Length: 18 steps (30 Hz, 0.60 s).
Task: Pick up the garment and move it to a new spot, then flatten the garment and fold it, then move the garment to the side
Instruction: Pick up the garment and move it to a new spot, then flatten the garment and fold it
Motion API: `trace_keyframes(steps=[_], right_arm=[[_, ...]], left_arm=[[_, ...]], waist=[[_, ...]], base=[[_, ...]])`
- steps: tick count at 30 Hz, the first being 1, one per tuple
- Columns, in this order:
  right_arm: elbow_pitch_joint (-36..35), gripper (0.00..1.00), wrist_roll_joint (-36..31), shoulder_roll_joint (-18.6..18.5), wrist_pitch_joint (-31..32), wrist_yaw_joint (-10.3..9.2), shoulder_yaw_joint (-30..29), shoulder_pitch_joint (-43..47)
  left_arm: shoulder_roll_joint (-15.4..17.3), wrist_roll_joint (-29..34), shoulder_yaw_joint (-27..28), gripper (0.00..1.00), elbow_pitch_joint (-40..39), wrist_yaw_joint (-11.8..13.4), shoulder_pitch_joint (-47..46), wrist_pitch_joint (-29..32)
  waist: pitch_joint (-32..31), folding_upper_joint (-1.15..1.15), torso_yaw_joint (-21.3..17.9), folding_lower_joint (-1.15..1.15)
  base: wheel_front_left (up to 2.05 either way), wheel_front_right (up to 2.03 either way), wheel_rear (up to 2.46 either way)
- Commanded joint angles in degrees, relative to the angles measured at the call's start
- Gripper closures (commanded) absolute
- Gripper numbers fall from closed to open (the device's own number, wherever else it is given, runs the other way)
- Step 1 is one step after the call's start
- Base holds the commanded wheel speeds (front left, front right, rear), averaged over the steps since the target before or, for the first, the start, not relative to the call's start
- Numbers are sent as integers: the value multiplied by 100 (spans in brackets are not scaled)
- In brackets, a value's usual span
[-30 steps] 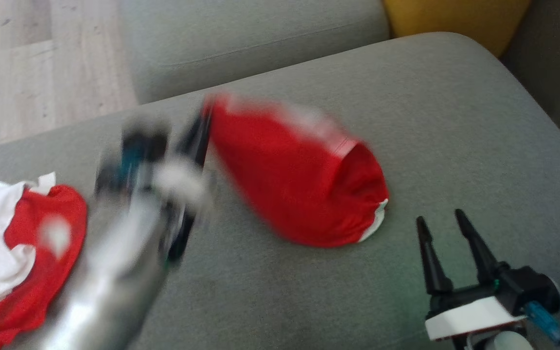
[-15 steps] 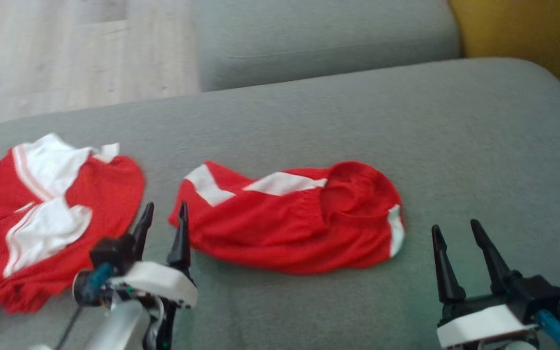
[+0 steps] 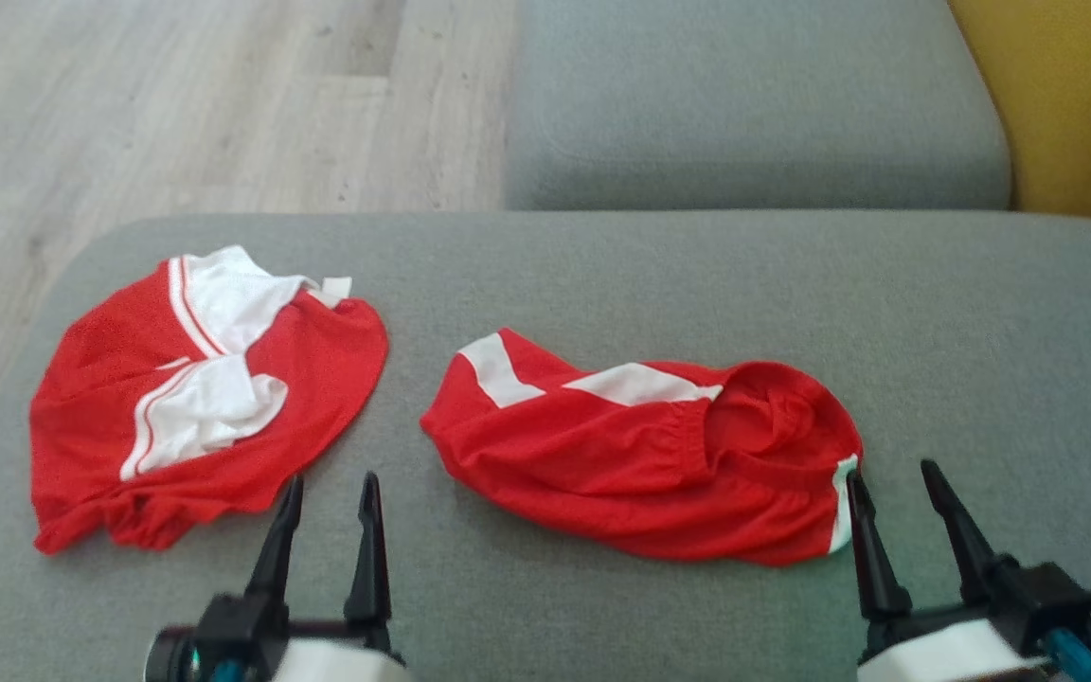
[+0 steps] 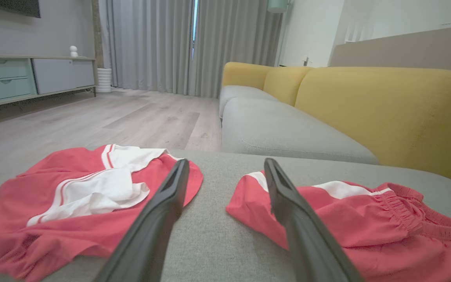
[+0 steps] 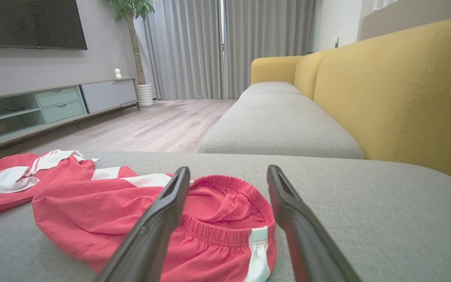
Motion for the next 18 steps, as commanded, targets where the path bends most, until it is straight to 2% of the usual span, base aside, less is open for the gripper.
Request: trace_keyframes(steps=[1,9,18], right_arm=[[-162,0,50,-30,-31,-4,95,-74],[-203,0,64,-30,-31,-4,76,263],[-231,0,104,-30,-31,-4,87,380]], left_arm=[[-83,119,295,0,-356,-22,-73,-55],[-356,667,734,0,-1103,-61,721,-55],[-430,955,880,0,-1156,-220,972,-55]], waist=[[-94,0,82,0],[-291,0,220,0],[-367,0,248,0]], base=[[0,0,0],[0,0,0],[0,0,0]])
